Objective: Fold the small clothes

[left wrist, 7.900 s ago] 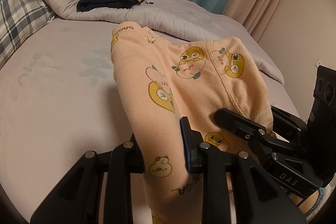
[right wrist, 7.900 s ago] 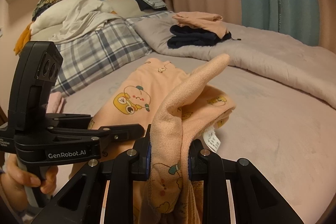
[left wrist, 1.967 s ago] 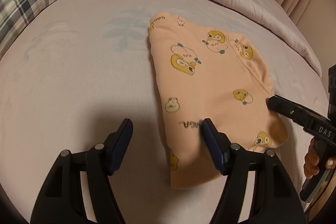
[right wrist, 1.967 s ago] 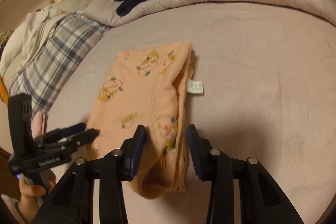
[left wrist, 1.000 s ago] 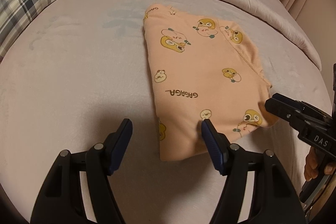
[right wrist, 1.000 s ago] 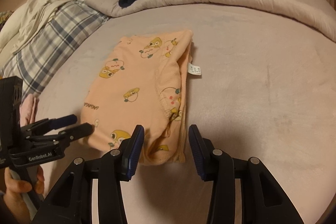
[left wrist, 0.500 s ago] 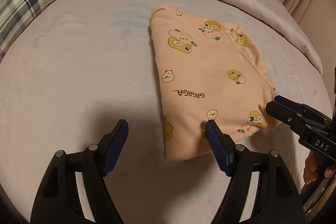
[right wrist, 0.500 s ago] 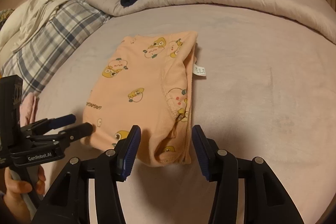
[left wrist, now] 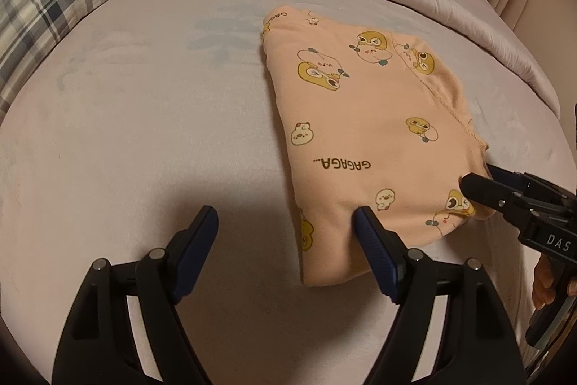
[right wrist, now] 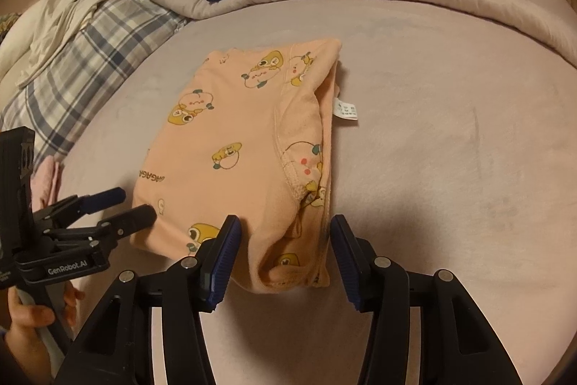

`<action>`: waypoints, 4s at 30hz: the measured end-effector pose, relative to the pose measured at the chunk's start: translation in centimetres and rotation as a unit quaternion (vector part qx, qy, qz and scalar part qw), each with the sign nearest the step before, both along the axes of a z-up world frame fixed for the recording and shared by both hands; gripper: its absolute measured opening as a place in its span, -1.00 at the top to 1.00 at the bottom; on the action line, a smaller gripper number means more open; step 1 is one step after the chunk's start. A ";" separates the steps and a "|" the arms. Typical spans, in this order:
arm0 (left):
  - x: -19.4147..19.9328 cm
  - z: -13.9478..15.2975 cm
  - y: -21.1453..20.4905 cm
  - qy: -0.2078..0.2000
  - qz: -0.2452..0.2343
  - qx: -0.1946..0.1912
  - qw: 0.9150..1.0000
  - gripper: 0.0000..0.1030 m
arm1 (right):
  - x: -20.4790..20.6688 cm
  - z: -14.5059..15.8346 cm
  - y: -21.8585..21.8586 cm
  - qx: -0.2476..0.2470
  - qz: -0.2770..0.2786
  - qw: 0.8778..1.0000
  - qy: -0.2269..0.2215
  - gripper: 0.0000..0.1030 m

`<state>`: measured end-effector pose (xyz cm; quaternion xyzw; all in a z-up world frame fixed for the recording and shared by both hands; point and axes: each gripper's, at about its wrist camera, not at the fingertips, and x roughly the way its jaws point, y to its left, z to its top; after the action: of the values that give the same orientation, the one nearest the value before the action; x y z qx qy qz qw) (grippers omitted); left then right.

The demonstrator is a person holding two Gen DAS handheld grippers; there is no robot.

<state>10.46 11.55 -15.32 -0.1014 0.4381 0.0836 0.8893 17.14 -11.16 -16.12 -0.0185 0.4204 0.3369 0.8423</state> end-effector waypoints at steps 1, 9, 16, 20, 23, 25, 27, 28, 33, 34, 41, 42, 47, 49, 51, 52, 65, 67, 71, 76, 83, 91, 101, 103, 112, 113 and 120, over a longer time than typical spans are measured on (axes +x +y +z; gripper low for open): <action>0.0 0.0 0.0 -0.001 -0.001 0.003 1.000 -0.53 | 0.0 0.0 0.0 0.000 0.000 1.000 0.000 0.00; 0.2 0.0 0.1 0.002 0.007 -0.017 1.000 -0.57 | -0.2 0.2 0.1 0.003 0.002 1.000 -0.002 0.00; 0.3 0.5 -0.5 -0.012 0.000 -0.027 1.000 -0.57 | -0.1 0.9 0.1 0.011 0.009 1.000 -0.016 0.00; 0.5 0.4 -0.6 -0.010 0.000 -0.028 1.000 -0.57 | 0.1 0.6 0.2 0.009 0.009 1.000 -0.015 0.00; 0.8 0.1 -0.6 -0.005 0.001 -0.026 1.000 -0.57 | 0.2 0.2 0.2 0.005 0.007 1.000 -0.009 0.00; 1.0 -0.3 -0.5 0.002 0.001 -0.024 1.000 -0.57 | 0.4 -0.2 0.3 -0.001 0.005 1.000 -0.002 0.00; 1.1 -0.6 -0.5 0.007 0.000 -0.024 1.000 -0.59 | 0.5 -0.6 0.3 -0.006 0.003 1.000 0.006 0.00; 1.2 -0.7 -0.5 0.009 0.000 -0.023 1.000 -0.61 | 0.5 -0.7 0.3 -0.007 0.003 1.000 0.006 -0.01; 0.9 -0.7 -0.4 0.003 0.001 -0.023 1.000 -0.63 | 0.4 -0.5 0.1 0.000 0.003 1.000 0.008 -0.04; 0.8 -0.5 -0.4 0.000 0.001 -0.023 1.000 -0.63 | 0.4 -0.4 0.1 0.001 0.004 1.000 0.007 -0.04; 0.3 0.3 -0.9 0.000 0.009 -0.016 1.000 -0.69 | -0.3 0.4 -0.1 0.002 0.011 1.000 -0.011 -0.04; 0.3 0.5 -1.0 0.001 0.011 -0.012 1.000 -0.73 | -0.4 0.6 -0.1 0.003 0.011 1.000 -0.013 -0.04; 0.0 1.3 -1.6 -0.001 0.004 -0.019 1.000 -0.99 | -0.8 1.4 -0.4 0.011 0.015 1.000 -0.022 -0.04; 0.0 1.5 -1.7 -0.001 0.001 -0.025 1.000 -0.99 | -0.9 1.7 -0.6 0.015 0.015 0.999 -0.025 -0.04; 0.0 1.6 -1.9 0.003 0.000 -0.029 1.000 -0.99 | -1.1 1.9 -0.7 0.017 0.014 0.999 -0.028 -0.04; -0.1 1.8 -2.0 0.001 -0.001 -0.028 1.000 -0.99 | -1.2 2.0 -0.8 0.019 0.014 0.999 -0.029 -0.04; -0.6 3.9 -3.1 -0.019 0.005 -0.011 1.000 -0.99 | -2.3 3.6 -1.5 0.032 0.012 0.998 -0.050 -0.05; -0.8 4.2 -3.2 -0.022 0.002 -0.016 1.000 -0.99 | -2.7 4.1 -1.5 0.032 0.016 0.998 -0.058 -0.05; -1.8 5.6 -3.8 -0.032 0.000 -0.010 0.999 -0.99 | -3.5 5.0 -1.6 0.033 0.019 0.997 -0.066 -0.05; -3.0 7.5 -4.8 -0.048 -0.005 -0.005 0.999 -0.99 | -4.7 6.2 -2.3 0.038 0.027 0.995 -0.082 -0.05; -4.9 9.3 -5.8 -0.061 -0.006 -0.001 0.998 -0.99 | -6.3 7.6 -3.2 0.054 0.030 0.993 -0.104 -0.28; -6.6 10.2 -6.4 -0.066 -0.004 0.002 0.998 -0.99 | -7.8 8.4 -3.2 0.056 0.039 0.992 -0.110 -0.28; -7.4 10.6 -6.5 -0.070 0.003 0.003 0.998 -0.99 | -8.3 8.7 -3.5 0.061 0.031 0.992 -0.110 -0.51; -7.4 10.7 -6.7 -0.071 0.002 0.010 0.997 -0.99 | -8.3 8.6 -3.6 0.060 0.032 0.992 -0.108 -0.52; -7.3 10.6 -6.7 -0.066 0.003 0.011 0.998 -0.99 | -8.4 8.7 -3.5 0.063 0.035 0.992 -0.102 -0.71; -7.3 10.6 -6.7 -0.065 0.003 0.011 0.998 -0.99 | -8.3 8.6 -3.5 0.063 0.036 0.992 -0.101 -0.71; -7.0 10.5 -6.8 -0.064 -0.001 0.007 0.998 -0.99 | -8.4 8.7 -3.5 0.062 0.034 0.992 -0.101 -0.71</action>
<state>3.44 4.72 -4.80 -0.0998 0.3801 0.0795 0.9161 8.78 -14.69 -7.46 -0.0140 0.3105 0.3872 0.8680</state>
